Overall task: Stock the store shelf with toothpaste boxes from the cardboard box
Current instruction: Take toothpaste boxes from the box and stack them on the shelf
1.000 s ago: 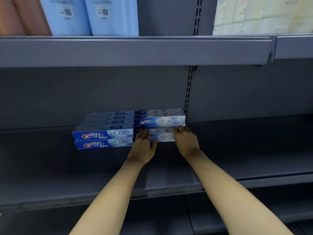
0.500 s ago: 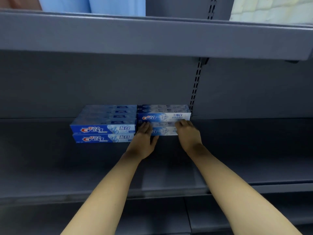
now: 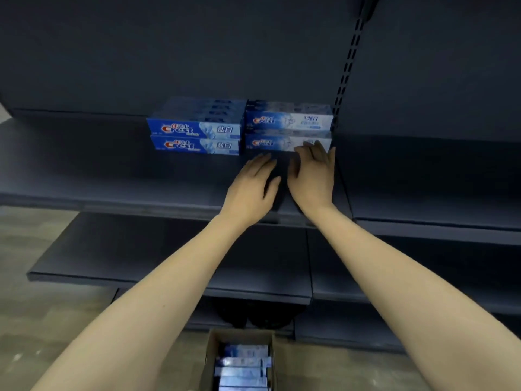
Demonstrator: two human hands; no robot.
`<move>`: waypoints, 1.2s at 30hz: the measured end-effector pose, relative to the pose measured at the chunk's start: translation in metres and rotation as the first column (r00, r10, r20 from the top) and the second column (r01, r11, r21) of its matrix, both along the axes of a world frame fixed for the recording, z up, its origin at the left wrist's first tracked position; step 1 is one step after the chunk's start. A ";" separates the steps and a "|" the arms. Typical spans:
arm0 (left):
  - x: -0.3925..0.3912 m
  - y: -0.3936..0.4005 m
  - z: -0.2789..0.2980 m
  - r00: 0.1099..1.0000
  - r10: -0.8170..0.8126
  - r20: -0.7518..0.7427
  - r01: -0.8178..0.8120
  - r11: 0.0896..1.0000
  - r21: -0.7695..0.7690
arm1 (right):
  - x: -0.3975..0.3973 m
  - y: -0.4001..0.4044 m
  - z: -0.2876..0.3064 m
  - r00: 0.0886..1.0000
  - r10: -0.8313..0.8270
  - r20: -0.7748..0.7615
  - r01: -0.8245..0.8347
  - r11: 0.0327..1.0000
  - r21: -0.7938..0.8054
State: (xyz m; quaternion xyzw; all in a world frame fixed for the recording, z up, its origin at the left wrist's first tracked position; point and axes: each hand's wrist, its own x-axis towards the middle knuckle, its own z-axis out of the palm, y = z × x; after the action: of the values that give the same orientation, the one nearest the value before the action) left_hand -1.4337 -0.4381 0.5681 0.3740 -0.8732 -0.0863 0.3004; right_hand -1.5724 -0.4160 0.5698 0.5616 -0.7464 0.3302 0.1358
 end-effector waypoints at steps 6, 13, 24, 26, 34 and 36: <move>0.025 0.035 -0.019 0.996 -0.066 -0.062 0.064 0.997 -0.037 | 0.024 0.046 -0.012 0.996 0.078 0.036 -0.072 0.984 -0.161; 0.082 0.069 -0.052 0.996 -0.086 -0.037 0.083 0.993 -0.085 | 0.076 0.092 -0.051 0.993 0.112 -0.028 -0.115 0.981 -0.159; 0.176 0.135 -0.183 0.981 -0.099 0.167 0.082 0.990 0.111 | 0.146 0.181 -0.183 0.989 0.140 0.046 -0.147 0.965 0.215; 0.183 0.143 -0.211 0.975 -0.105 0.197 0.074 0.985 0.158 | 0.148 0.194 -0.208 0.987 0.150 0.060 -0.161 0.941 0.297; 0.188 0.155 -0.354 0.947 -0.103 0.305 -0.005 0.943 0.334 | 0.135 0.215 -0.344 0.977 0.169 0.128 -0.212 0.768 0.605; 0.184 0.153 -0.398 0.934 -0.113 0.338 -0.023 0.927 0.374 | 0.132 0.212 -0.385 0.968 0.171 0.182 -0.249 0.702 0.667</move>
State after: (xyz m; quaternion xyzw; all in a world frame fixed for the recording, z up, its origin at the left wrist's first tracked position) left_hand -1.2500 -0.2846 0.1699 0.4129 -0.8890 -0.1883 0.0604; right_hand -1.4403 -0.2042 0.1851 0.6349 -0.7524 0.0741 -0.1593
